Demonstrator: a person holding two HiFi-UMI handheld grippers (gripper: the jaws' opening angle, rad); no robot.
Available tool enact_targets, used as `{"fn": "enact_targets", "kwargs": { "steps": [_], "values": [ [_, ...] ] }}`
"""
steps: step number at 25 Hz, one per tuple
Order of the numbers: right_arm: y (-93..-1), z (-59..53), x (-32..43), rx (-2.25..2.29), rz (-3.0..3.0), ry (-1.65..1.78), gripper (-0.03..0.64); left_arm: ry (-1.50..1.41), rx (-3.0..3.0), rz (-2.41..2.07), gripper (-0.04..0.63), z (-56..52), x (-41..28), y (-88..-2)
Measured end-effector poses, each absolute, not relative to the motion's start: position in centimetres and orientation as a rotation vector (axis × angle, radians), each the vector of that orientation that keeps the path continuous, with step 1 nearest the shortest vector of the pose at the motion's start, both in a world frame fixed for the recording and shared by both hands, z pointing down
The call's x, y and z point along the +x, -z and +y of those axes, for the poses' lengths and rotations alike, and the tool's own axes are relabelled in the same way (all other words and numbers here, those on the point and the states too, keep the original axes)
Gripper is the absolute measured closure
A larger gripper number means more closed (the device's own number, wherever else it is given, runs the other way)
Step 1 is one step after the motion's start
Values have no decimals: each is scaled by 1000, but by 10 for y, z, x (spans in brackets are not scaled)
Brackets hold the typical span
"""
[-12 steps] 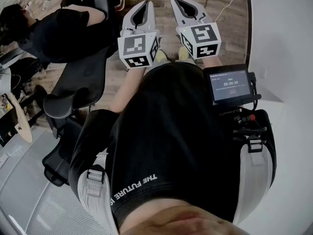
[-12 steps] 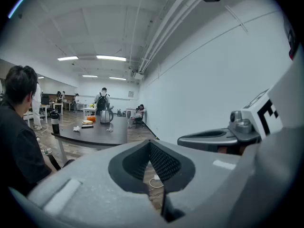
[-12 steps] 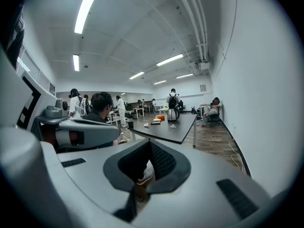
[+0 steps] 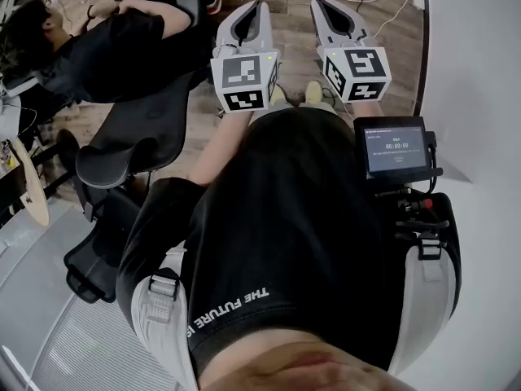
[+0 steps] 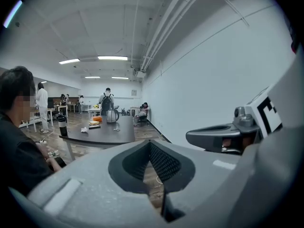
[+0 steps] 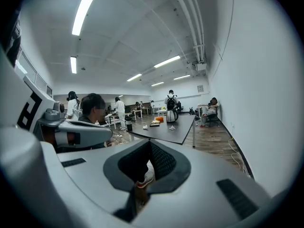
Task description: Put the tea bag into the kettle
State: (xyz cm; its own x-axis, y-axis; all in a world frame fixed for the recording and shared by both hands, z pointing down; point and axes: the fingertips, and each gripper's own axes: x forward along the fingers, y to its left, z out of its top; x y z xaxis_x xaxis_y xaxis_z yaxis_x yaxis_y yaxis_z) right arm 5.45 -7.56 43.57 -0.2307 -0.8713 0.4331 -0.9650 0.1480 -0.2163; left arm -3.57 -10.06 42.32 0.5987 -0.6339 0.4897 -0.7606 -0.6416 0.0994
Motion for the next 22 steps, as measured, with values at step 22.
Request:
{"fn": "enact_targets", "kwargs": {
  "steps": [22],
  "values": [
    [-427,-79,88,1965,-2180,-690,612,-579,2548,-1095,592,-101,-25,-414]
  ]
}}
